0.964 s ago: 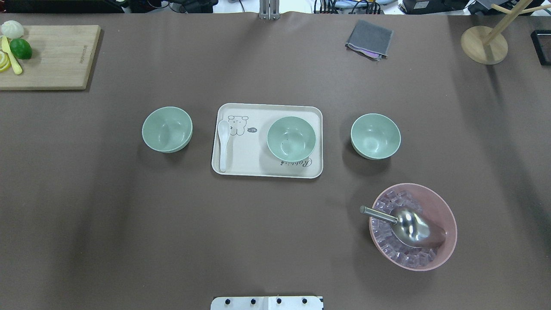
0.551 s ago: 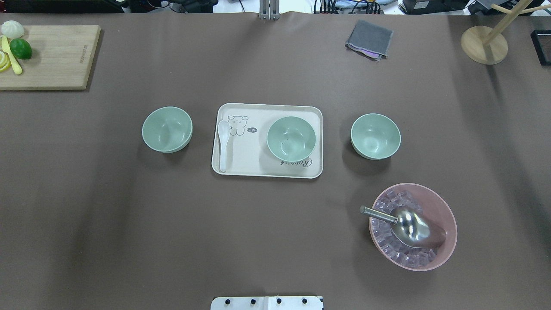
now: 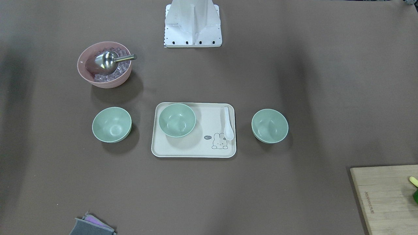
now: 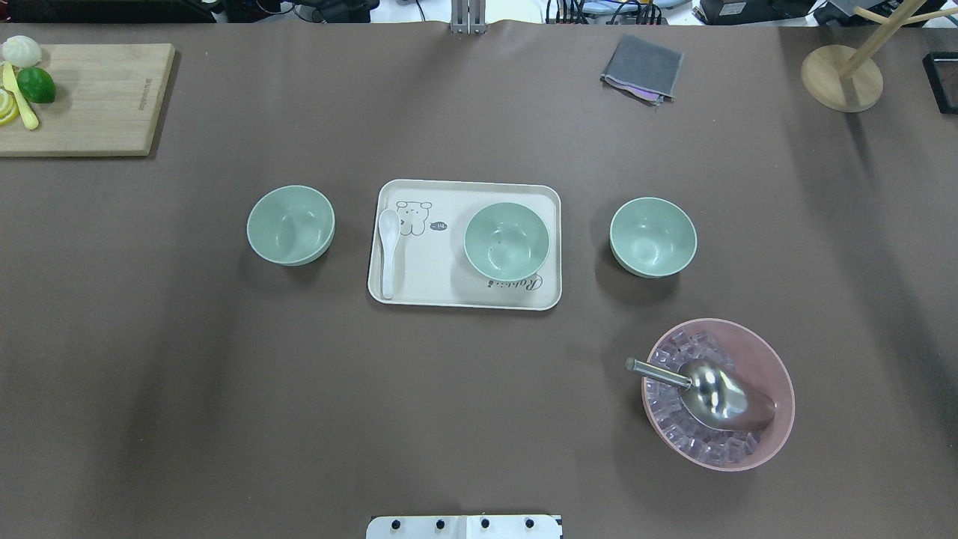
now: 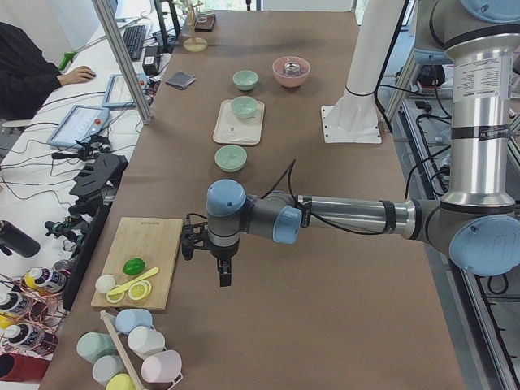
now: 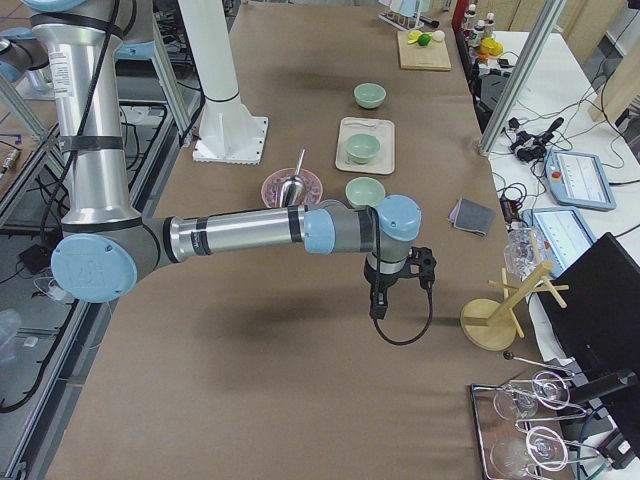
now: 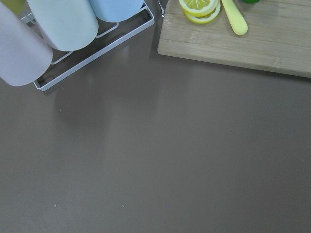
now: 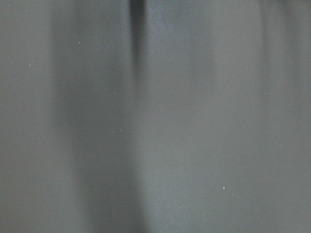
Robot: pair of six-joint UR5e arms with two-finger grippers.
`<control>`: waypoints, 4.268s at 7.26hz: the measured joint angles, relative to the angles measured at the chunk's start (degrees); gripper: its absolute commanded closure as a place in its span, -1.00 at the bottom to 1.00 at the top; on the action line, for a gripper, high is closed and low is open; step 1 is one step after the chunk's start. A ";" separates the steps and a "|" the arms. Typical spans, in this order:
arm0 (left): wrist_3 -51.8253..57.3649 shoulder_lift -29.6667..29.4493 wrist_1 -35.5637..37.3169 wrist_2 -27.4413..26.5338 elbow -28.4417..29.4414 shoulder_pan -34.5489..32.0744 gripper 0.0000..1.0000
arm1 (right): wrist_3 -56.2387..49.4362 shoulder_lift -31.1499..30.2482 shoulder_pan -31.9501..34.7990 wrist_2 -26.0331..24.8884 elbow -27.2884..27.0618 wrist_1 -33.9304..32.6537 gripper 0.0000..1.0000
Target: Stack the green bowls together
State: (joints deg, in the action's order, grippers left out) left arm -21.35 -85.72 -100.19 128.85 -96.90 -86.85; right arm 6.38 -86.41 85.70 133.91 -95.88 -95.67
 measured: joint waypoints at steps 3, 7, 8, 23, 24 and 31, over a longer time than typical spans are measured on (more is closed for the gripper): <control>-0.31 -0.69 0.02 0.02 -0.09 0.01 -0.96 | 0.07 0.44 -0.01 0.27 -0.03 0.02 -1.00; -0.33 -1.23 0.17 0.00 0.12 0.05 -0.96 | 0.08 0.54 -0.01 0.84 -0.35 -0.05 -1.00; -0.48 -1.62 0.20 0.19 -0.34 0.15 -0.96 | 0.13 0.57 -0.01 0.85 -0.39 -0.05 -1.00; -44.86 -28.13 -17.66 -6.93 9.23 38.97 -0.94 | 6.36 2.90 -3.76 3.39 -1.64 0.05 -1.00; -44.70 -27.85 -17.69 -6.64 9.53 39.01 -0.94 | 6.36 2.91 -3.78 3.43 -1.71 0.04 -1.00; -45.15 -27.70 -17.75 -4.59 11.04 39.18 1.00 | 6.45 3.50 -4.36 3.46 -1.57 0.04 -1.00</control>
State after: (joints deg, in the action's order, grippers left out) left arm -66.50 -113.42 -117.95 124.26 -85.86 -47.67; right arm 12.83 -82.91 81.34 137.37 -97.45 -95.63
